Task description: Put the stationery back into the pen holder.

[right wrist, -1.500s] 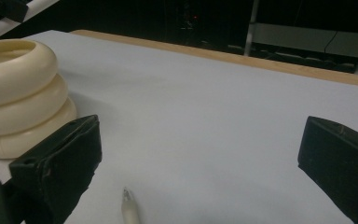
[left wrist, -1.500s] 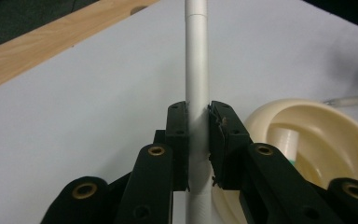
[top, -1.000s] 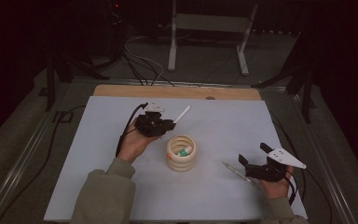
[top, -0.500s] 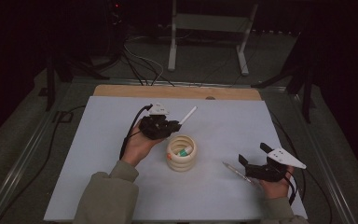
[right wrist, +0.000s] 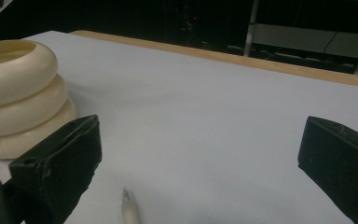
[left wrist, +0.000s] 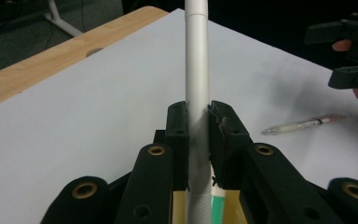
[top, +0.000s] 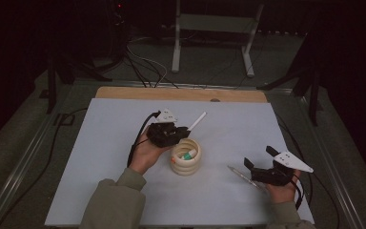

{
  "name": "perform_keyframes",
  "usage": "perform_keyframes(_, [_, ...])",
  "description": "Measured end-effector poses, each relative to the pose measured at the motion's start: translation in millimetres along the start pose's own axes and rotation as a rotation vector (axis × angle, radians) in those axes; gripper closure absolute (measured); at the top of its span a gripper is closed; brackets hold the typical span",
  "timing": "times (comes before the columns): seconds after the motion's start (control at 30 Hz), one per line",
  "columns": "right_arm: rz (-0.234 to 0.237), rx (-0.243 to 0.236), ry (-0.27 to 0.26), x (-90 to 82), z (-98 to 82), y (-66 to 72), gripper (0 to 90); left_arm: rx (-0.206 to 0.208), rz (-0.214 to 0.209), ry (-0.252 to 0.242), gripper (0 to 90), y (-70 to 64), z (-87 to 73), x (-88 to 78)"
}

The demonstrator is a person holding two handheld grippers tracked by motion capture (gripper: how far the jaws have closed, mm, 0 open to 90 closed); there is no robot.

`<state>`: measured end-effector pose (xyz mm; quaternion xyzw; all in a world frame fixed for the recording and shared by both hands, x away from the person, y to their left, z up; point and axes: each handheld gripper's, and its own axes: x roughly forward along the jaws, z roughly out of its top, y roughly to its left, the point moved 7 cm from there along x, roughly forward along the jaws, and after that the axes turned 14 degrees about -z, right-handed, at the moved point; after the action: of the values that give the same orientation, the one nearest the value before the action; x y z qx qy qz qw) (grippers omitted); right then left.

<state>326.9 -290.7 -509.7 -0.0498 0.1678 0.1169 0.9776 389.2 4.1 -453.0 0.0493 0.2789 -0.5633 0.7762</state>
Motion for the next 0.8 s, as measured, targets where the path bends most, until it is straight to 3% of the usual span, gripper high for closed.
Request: perform_keyframes(0.8, [0.001,-0.001,0.0,0.4,-0.1,0.1,0.0,-0.001,-0.016,0.022,79.5,-5.2,-11.3,13.6])
